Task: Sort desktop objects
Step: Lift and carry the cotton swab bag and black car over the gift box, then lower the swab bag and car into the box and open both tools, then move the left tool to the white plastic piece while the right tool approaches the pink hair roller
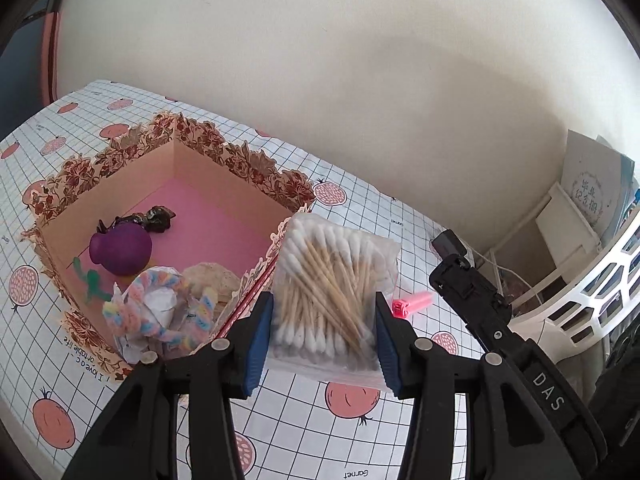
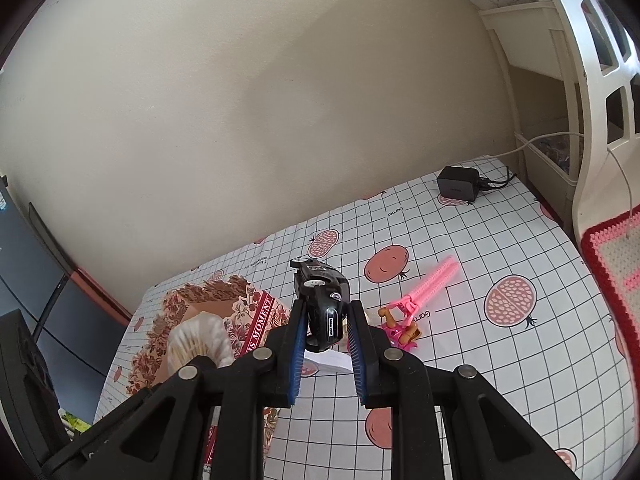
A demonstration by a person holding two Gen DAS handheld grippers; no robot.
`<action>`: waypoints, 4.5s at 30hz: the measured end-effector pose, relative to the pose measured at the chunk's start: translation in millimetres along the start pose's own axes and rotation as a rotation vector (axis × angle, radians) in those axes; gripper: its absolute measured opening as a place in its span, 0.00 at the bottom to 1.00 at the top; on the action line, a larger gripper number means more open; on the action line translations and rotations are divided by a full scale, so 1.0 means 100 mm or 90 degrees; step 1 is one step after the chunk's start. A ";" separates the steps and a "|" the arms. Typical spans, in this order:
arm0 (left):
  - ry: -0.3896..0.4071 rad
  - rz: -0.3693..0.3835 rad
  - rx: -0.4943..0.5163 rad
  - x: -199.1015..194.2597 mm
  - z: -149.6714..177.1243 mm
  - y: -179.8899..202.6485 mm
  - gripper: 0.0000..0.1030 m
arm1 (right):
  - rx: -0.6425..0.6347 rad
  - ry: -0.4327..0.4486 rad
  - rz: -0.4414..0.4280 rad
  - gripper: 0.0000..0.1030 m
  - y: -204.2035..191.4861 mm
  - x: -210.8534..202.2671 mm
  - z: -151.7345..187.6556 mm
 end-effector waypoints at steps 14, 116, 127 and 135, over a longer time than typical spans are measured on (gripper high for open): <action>0.059 -0.007 -0.047 -0.25 -0.27 -0.26 0.48 | -0.037 0.006 -0.048 0.21 -0.36 -0.02 0.08; 0.077 -0.114 -0.040 -0.29 -0.41 -0.37 0.64 | 0.069 -0.009 0.005 0.33 0.38 0.00 -0.11; -0.055 -0.013 0.005 0.35 0.03 0.37 0.64 | 0.145 -0.024 0.039 0.33 0.92 0.14 -0.04; -0.097 -0.057 -0.012 0.80 0.24 0.41 0.64 | 0.149 -0.046 0.042 0.33 0.96 0.31 0.08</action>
Point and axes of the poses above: each gripper's, at about its wrist camera, not at the fingertips, and x roughly the way its jaws point, y to its right, z to its underside, the point moved 5 cm from there along x, roughly the way its jaws point, and after that the axes turned 8 degrees about y, right-handed, at the moved point
